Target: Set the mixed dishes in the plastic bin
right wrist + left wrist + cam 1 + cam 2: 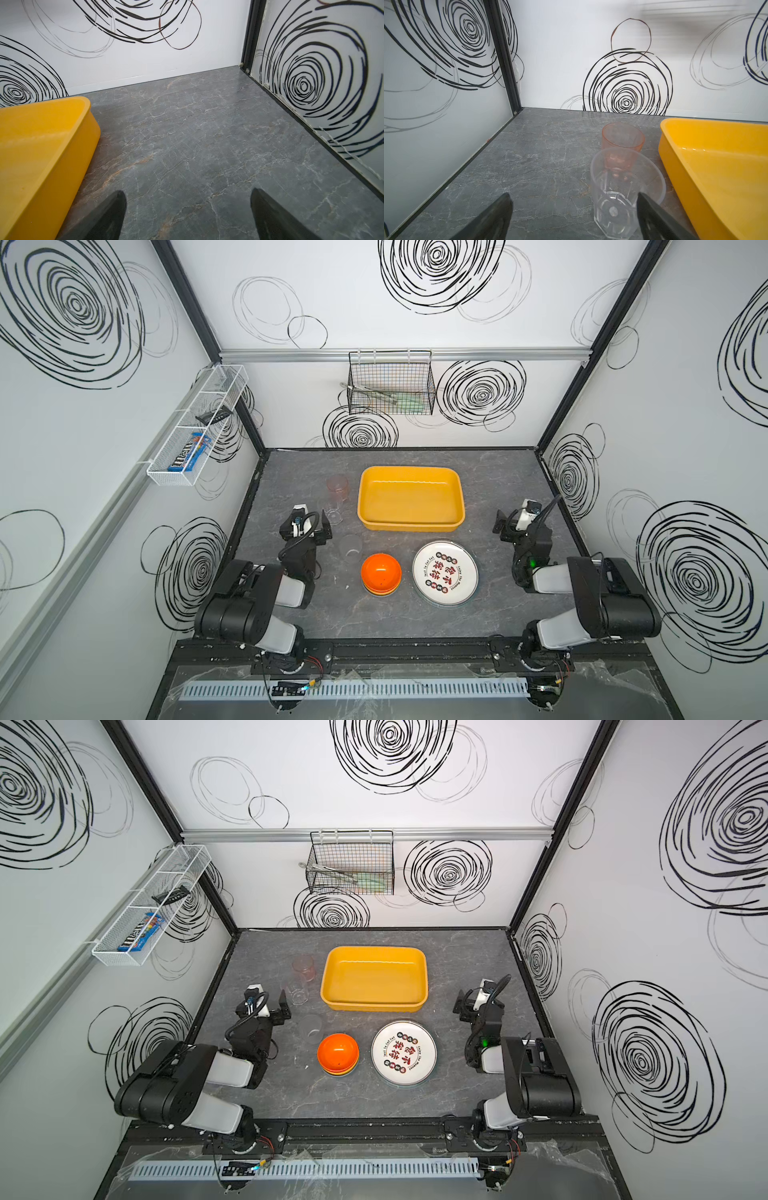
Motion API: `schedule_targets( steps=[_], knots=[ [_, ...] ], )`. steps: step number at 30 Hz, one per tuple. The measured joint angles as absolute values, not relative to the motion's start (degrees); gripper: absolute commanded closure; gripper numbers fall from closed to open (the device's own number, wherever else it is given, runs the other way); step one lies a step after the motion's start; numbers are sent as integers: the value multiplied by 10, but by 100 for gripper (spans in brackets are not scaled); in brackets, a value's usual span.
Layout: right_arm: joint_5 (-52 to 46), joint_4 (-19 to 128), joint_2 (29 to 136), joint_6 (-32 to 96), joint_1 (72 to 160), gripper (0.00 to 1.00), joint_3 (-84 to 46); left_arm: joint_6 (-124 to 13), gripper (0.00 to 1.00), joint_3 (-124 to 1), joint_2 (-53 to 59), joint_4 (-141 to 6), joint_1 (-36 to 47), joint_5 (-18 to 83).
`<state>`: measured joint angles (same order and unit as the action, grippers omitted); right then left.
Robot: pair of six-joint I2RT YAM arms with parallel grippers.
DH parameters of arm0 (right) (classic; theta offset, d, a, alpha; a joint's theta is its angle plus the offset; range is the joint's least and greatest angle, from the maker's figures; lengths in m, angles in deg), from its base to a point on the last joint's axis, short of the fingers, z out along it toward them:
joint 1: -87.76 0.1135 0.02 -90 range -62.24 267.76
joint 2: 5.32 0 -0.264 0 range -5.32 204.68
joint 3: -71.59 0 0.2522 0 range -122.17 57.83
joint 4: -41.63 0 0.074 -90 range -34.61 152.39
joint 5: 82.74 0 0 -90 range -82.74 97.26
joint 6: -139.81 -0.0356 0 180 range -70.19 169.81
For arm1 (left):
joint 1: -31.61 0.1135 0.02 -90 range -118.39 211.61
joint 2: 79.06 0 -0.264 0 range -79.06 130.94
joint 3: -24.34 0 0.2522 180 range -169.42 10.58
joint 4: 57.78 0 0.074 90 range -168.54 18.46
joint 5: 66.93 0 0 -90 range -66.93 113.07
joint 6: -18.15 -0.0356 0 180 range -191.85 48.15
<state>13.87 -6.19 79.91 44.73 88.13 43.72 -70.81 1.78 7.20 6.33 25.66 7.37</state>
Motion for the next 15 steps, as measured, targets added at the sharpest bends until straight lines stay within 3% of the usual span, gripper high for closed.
schedule_targets(
  steps=[15],
  knots=[
    [139, -62, 799, 447, 881, 3, 437, -710, 4, 18, 72, 66, 247, 63]
  ],
)
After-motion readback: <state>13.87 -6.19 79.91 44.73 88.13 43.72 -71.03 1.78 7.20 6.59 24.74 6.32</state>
